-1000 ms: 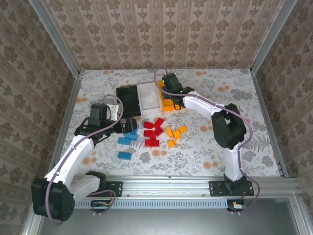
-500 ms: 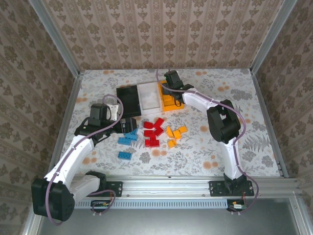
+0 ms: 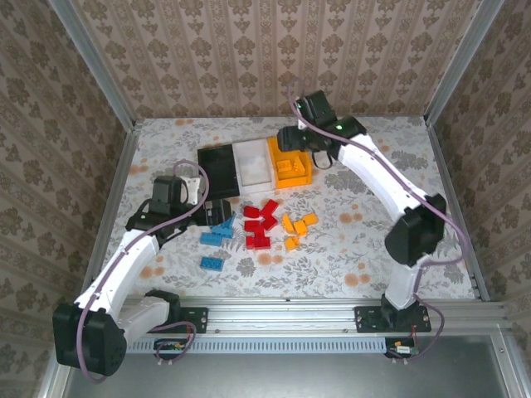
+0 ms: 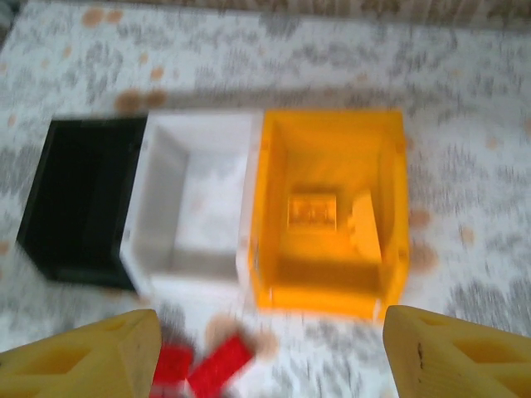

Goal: Sort the legos into containers by color

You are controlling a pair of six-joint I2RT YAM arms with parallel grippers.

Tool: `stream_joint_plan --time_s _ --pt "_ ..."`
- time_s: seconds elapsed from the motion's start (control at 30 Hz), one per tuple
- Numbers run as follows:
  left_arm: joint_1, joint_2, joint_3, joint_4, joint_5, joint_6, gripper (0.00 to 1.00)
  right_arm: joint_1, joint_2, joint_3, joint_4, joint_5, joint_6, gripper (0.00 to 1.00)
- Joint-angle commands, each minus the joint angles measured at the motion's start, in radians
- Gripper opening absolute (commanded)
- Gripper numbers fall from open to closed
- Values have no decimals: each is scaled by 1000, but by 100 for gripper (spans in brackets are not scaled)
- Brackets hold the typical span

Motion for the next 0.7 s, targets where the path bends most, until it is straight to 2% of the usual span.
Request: stream_joint_plan --time_s 0.0,0.13,0.3,0.5,0.67 --pt "-11 -7 -8 -23 -11 -4 100 16 -77 -147 -177 -71 23 74" --pt "-16 -1 -6 -27 -14 -1 100 57 -134 -326 -183 -68 29 75" --pt "-22 -1 -5 -32 -22 -1 100 106 -131 -519 -97 -104 76 76" --pt "-32 4 -5 -38 -31 2 100 222 -61 -593 -17 -101 135 76" --pt "-42 9 -4 -47 -37 4 100 255 1 -609 45 -107 167 74"
